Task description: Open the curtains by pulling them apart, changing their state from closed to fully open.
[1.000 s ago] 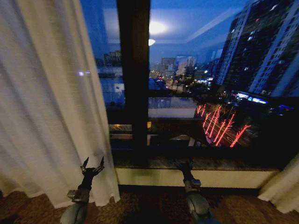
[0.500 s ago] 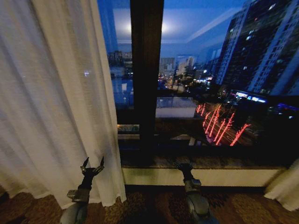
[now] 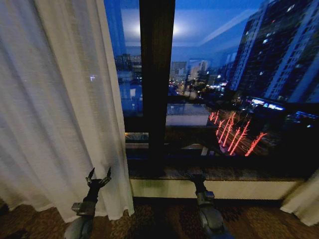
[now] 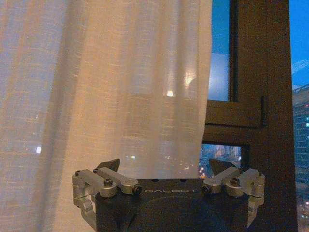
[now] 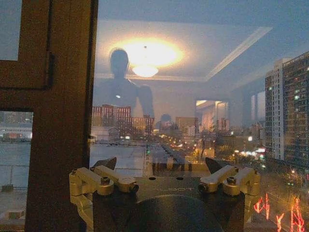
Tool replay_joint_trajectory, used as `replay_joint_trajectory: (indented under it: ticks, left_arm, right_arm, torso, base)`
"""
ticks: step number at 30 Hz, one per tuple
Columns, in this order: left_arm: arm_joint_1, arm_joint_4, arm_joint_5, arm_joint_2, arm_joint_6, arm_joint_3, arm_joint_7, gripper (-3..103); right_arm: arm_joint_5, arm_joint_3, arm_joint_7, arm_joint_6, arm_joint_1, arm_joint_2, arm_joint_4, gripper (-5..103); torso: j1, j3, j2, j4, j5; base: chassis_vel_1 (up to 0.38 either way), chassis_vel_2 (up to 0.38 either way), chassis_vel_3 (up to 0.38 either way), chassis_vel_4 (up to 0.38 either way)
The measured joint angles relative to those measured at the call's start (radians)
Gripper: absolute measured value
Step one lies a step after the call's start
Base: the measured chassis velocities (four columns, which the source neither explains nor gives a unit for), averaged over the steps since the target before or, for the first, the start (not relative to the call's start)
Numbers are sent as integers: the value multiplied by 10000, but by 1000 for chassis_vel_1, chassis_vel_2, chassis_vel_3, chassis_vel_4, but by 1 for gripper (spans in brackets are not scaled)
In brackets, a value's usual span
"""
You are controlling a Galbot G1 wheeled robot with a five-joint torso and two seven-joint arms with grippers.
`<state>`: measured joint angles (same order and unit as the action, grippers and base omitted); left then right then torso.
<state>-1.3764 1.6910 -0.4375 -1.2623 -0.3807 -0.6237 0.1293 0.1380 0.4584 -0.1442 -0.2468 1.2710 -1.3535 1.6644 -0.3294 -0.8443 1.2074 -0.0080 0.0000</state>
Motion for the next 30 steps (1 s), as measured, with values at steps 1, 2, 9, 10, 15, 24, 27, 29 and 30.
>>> replay_joint_trajectory:
  ticks: [1,2,9,10,15,24,27,29,30]
  left_arm:
    - [0,0,0,0,0,0,0,100]
    - [0,-1,0,0,0,0,0,100]
    - [0,0,0,-1,0,1,0,100]
    - [0,0,0,0,-1,1,0,100]
    - [0,0,0,0,0,0,0,100]
    - [0,0,0,0,0,0,0,100]
    - [0,0,0,0,0,0,0,100]
    - [0,0,0,0,0,-1,0,100]
    - [0,0,0,0,0,-1,0,100]
  right_arm:
    - [0,0,0,0,0,0,0,100]
    - [0,0,0,0,0,0,0,100]
    - [0,0,0,0,0,1,0,100]
    - [0,-1,0,0,0,0,0,100]
    - [0,-3,0,0,0,0,0,100]
    - [0,-2,0,0,0,0,0,100]
    - [0,-2,1,0,0,0,0,100]
    - [0,-2,0,0,0,0,0,100]
    - [0,-1,1,0,0,0,0,100]
  torso:
    - [0,0,0,0,-3]
    - [0,-1,0,0,-1]
    - [1,0,0,-1,0]
    - [0,0,0,0,-1]
    - [-1,0,0,0,-2]
    - [0,0,0,0,-1]
    - [0,0,0,0,-1]
    - [-1,0,0,0,0]
    - [-1,0,0,0,0]
  base:
    - [-75,-90,56,87]
    - [-45,-81,56,62]
    - [-17,-25,23,27]
    - [0,0,0,0]
    - [0,0,0,0]
    - [0,0,0,0]
    - [0,0,0,0]
    - [0,0,0,0]
    - [0,0,0,0]
